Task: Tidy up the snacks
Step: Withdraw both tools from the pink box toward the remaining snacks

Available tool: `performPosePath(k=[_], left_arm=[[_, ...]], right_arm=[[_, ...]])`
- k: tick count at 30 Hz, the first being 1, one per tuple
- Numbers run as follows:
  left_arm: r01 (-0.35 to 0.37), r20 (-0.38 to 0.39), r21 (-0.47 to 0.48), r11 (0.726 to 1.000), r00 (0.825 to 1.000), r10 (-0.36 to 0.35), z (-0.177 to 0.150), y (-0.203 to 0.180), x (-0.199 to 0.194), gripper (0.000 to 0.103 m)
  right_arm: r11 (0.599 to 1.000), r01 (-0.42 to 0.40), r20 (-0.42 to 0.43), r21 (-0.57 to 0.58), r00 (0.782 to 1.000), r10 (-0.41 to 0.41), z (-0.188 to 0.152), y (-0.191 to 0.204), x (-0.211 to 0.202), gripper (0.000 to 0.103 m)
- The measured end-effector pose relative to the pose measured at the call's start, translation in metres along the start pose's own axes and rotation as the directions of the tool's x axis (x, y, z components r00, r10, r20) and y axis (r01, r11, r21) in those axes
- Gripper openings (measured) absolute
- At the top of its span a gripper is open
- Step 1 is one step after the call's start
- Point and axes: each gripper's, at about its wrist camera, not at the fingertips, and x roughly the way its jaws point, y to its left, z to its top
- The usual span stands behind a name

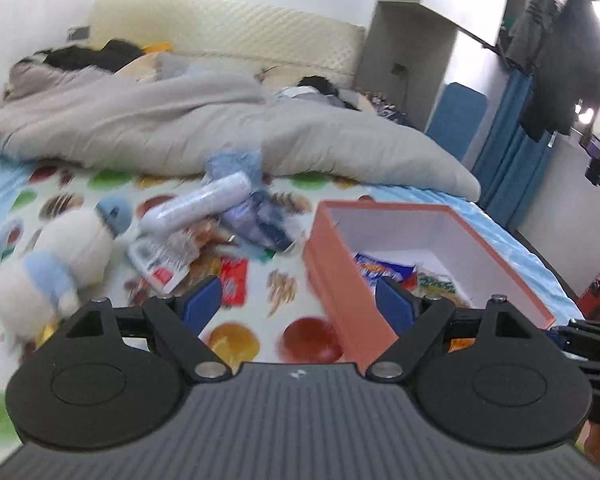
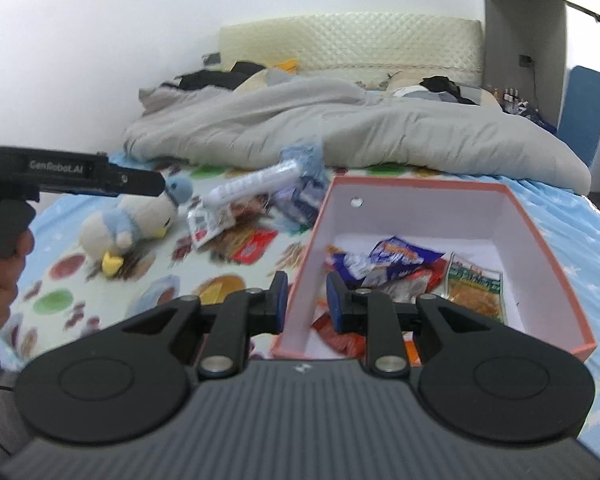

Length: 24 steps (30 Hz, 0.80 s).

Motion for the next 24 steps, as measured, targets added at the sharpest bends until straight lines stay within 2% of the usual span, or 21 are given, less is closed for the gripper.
performPosePath(k=[7, 12, 19, 22, 24], left_arm=[[-0.016, -0.04, -0.131, 0.991, 0.999, 0.011, -0.055, 0.037, -0.013, 0.087], [0.001, -0.075, -0.259, 0.966, 0.997, -0.022, -0.086, 0.064, 0.0, 0.086], [0.042, -0.081, -0.428, 0.903, 0.993, -0.085, -0.108, 0.101, 0.034, 0.085], [0.071, -0.068, -0.508, 0.858, 0.99, -0.122, -0.108, 0.122, 0.051, 0.08], [0.088, -0.051, -0.563, 0.822, 0.989, -0.14, -0.109, 0.137, 0.064, 0.074]], right_arm=[[1.0, -0.001, -0.036, -0.015, 0.999, 0.001, -0.032, 0.034, 0.004, 0.025], [0.997, 0.007, -0.067, -0.079, 0.998, -0.012, -0.042, 0.056, 0.018, 0.024], [0.984, 0.011, -0.108, -0.178, 0.994, -0.031, -0.04, 0.081, 0.049, 0.023], [0.969, 0.048, -0.114, -0.242, 0.99, -0.078, -0.039, 0.091, 0.068, 0.024], [0.961, 0.066, -0.115, -0.27, 0.988, -0.1, -0.038, 0.096, 0.081, 0.039]])
